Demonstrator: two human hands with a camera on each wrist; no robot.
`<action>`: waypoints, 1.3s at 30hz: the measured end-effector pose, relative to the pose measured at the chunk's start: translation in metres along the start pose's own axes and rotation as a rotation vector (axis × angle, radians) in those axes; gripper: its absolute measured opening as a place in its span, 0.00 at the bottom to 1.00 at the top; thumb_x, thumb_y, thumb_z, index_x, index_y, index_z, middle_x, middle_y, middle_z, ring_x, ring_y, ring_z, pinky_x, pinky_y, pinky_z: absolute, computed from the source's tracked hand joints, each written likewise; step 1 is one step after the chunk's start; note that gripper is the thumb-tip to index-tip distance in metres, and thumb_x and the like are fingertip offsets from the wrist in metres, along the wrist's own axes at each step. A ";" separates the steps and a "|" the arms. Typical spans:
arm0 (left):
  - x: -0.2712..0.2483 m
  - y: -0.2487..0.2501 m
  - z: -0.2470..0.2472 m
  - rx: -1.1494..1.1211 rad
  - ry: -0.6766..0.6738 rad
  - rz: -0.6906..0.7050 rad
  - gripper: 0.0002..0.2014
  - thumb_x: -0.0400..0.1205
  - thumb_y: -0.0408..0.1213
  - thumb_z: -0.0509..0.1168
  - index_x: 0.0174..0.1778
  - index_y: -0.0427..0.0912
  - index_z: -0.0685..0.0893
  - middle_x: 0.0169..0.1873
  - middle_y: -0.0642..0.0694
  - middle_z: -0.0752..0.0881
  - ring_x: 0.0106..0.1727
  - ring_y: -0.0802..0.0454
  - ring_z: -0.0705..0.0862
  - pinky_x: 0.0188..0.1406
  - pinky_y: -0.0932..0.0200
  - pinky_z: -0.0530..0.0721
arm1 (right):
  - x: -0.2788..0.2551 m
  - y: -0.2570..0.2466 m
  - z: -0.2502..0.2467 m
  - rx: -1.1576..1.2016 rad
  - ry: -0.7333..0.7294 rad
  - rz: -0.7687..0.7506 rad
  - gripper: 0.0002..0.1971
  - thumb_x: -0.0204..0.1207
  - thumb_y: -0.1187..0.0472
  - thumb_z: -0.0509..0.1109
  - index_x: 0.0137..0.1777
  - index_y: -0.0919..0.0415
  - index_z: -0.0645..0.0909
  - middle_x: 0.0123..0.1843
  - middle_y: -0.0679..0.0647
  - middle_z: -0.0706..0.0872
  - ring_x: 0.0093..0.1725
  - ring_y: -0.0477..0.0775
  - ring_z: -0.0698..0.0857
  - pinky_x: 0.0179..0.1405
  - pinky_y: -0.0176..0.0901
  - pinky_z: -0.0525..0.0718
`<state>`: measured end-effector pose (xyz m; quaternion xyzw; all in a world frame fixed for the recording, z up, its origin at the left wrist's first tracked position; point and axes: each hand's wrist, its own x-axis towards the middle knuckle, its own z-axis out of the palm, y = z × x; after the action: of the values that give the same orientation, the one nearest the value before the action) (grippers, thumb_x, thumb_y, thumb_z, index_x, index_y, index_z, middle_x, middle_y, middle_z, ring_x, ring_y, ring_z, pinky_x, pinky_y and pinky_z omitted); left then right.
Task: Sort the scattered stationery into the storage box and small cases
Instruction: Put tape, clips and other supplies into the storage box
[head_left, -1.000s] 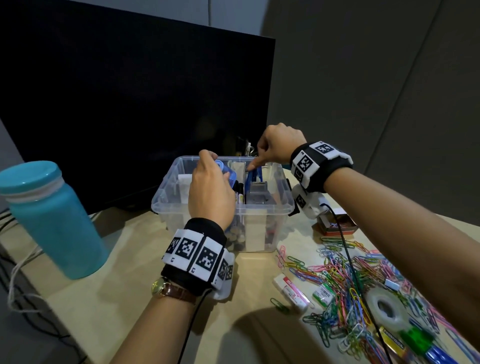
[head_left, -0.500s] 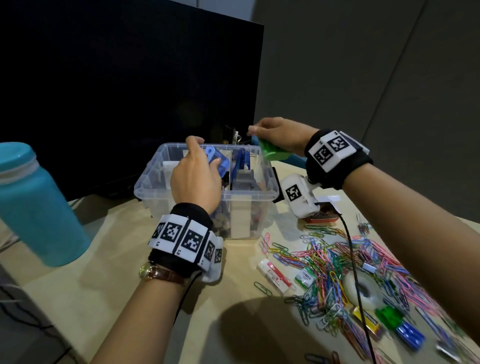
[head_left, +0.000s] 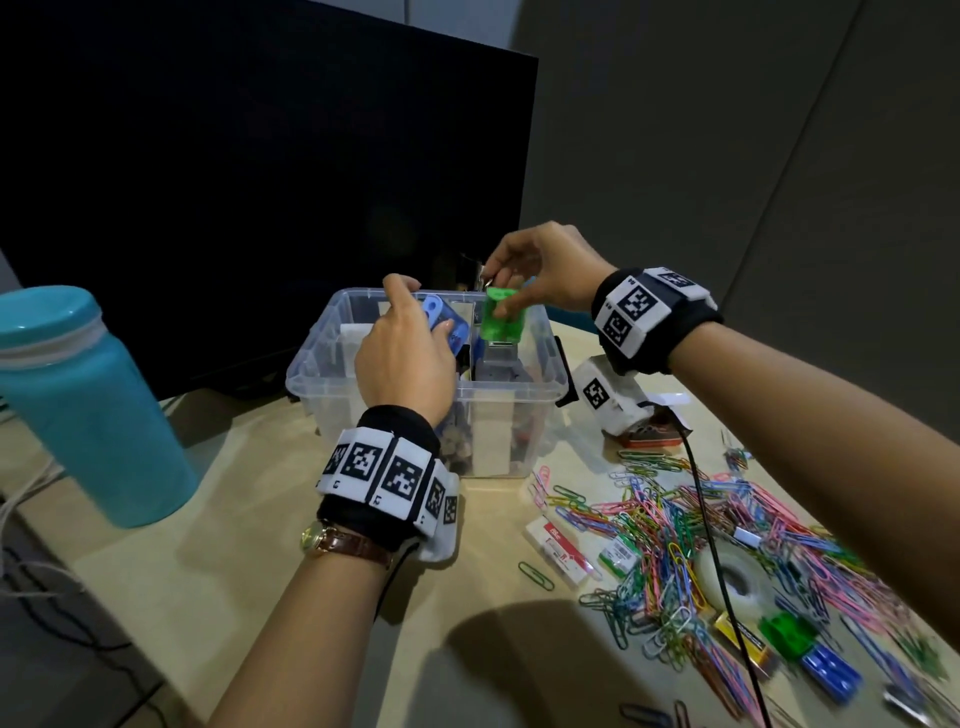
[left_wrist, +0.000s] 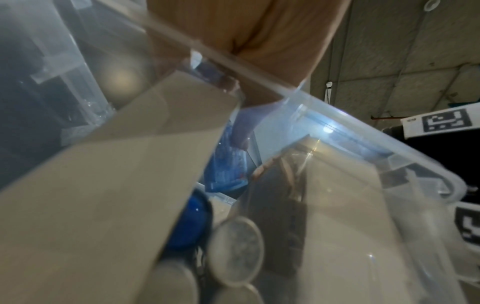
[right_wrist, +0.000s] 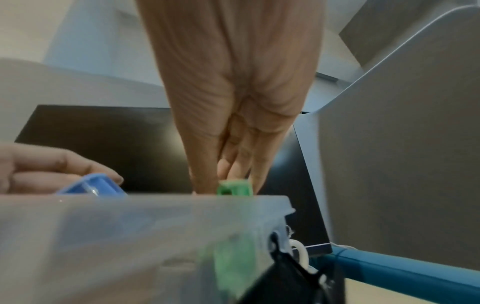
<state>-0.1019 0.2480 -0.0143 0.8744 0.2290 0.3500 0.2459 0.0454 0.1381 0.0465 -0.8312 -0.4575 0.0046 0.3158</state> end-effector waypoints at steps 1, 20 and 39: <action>0.000 0.000 0.001 -0.006 -0.001 -0.002 0.19 0.85 0.39 0.63 0.69 0.41 0.68 0.55 0.40 0.86 0.55 0.43 0.86 0.43 0.52 0.81 | 0.001 0.002 0.001 -0.037 -0.035 0.017 0.19 0.61 0.68 0.85 0.52 0.63 0.87 0.45 0.53 0.89 0.39 0.39 0.86 0.44 0.25 0.84; 0.002 -0.003 0.003 -0.008 0.019 0.005 0.18 0.85 0.40 0.63 0.69 0.42 0.68 0.54 0.42 0.86 0.52 0.45 0.87 0.41 0.55 0.81 | 0.010 0.000 0.001 -0.449 -0.064 0.036 0.21 0.55 0.48 0.88 0.45 0.54 0.86 0.44 0.48 0.87 0.44 0.50 0.85 0.35 0.41 0.82; 0.001 -0.003 0.002 -0.042 0.027 0.022 0.19 0.84 0.42 0.65 0.67 0.41 0.70 0.56 0.43 0.87 0.54 0.46 0.87 0.42 0.56 0.81 | 0.015 -0.014 0.009 -0.634 -0.170 0.142 0.16 0.61 0.42 0.83 0.38 0.53 0.89 0.37 0.48 0.88 0.40 0.50 0.85 0.34 0.42 0.77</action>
<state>-0.1008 0.2499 -0.0167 0.8666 0.2152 0.3694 0.2572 0.0409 0.1591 0.0505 -0.9146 -0.4017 -0.0468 0.0014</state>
